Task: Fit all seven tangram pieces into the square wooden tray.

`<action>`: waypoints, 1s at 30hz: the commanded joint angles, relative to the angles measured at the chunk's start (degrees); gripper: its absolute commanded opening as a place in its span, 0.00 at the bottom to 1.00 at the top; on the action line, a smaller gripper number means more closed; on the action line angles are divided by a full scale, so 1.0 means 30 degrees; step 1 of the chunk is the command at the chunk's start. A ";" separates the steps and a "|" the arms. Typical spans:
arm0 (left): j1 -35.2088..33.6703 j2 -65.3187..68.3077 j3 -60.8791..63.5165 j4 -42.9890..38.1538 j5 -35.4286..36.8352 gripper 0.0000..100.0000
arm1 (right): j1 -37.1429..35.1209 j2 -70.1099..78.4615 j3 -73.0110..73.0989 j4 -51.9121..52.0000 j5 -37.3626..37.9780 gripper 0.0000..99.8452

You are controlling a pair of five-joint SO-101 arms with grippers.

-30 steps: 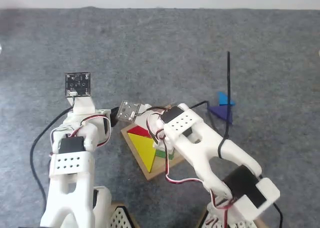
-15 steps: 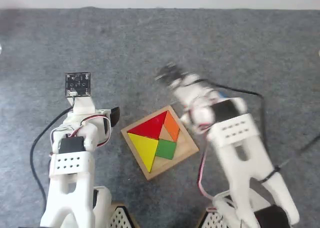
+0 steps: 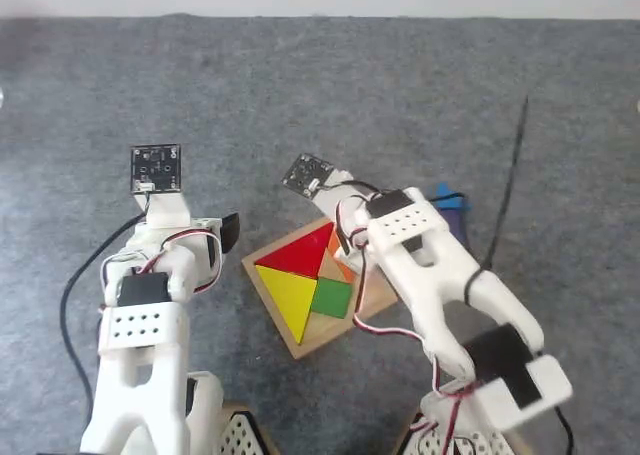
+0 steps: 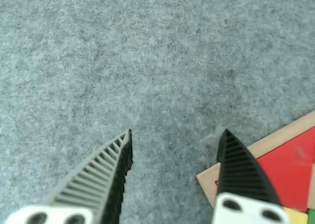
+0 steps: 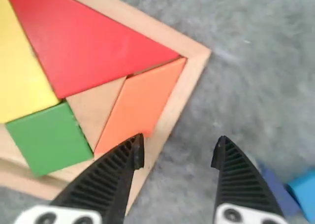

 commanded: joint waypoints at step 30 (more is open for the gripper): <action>-0.0117 -0.0498 -0.0190 -0.0381 -0.0205 0.27 | 0.0484 -0.0484 -0.5363 0.2154 -0.1993 0.23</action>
